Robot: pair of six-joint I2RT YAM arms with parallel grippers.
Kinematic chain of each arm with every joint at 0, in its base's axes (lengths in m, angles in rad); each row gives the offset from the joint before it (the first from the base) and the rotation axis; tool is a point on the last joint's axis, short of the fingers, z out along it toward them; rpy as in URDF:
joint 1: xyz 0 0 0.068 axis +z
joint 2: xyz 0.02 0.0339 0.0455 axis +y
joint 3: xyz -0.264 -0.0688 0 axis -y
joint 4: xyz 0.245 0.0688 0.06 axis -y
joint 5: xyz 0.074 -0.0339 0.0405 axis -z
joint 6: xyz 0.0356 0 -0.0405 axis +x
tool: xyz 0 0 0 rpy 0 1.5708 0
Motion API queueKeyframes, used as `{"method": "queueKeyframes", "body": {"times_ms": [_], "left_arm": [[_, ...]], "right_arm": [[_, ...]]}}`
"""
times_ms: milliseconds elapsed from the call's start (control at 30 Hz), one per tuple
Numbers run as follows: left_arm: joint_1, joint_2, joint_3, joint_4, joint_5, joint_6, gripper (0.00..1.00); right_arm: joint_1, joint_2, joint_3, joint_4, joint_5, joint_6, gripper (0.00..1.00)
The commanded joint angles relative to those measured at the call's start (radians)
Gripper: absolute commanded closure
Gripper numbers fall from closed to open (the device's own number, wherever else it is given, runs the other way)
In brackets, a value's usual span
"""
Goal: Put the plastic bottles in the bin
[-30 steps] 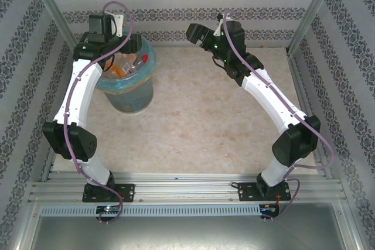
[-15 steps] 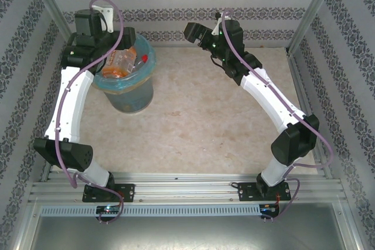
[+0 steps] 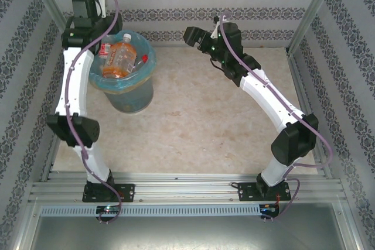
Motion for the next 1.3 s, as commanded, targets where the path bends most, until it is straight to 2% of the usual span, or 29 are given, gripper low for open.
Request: {"method": "queueKeyframes", "body": {"times_ms": [0,100,233,300,467,633,767,900,1100,1267], "left_arm": [[0.025,0.127,0.172,-0.159,0.053,-0.019,0.42],[0.025,0.152,0.217,-0.173,0.064,-0.035,0.42],[0.023,0.045,0.128,-0.09,0.023,-0.063,0.41],[0.01,-0.075,-0.031,0.029,0.009,-0.07,0.41],[-0.035,-0.494,-0.612,0.504,-0.049,-0.059,0.37],[-0.041,-0.805,-1.009,0.669,-0.133,-0.051,0.36],[-0.07,-1.038,-1.321,0.774,-0.097,-0.037,0.36],[-0.172,-1.191,-1.536,0.775,-0.08,0.037,0.36],[-0.392,-1.332,-1.792,0.839,-0.153,0.118,0.35],[-0.469,-1.359,-1.941,0.952,-0.19,0.123,0.35]], "right_arm": [[0.002,-0.007,-0.025,-0.003,-0.04,-0.009,0.03],[-0.014,-0.012,-0.048,-0.027,-0.056,-0.038,0.03],[-0.086,-0.071,-0.131,-0.044,-0.071,-0.051,0.04],[-0.12,-0.121,-0.175,-0.066,-0.039,-0.075,0.04],[-0.241,-0.291,-0.315,-0.105,0.005,-0.118,0.03],[-0.35,-0.468,-0.512,-0.134,0.156,-0.2,0.02],[-0.459,-0.611,-0.725,-0.077,0.234,-0.23,0.02],[-0.503,-0.698,-0.888,0.006,0.309,-0.331,0.02],[-0.508,-0.665,-1.012,0.105,0.313,-0.443,0.02],[-0.509,-0.639,-1.108,0.253,0.298,-0.476,0.02]]}}
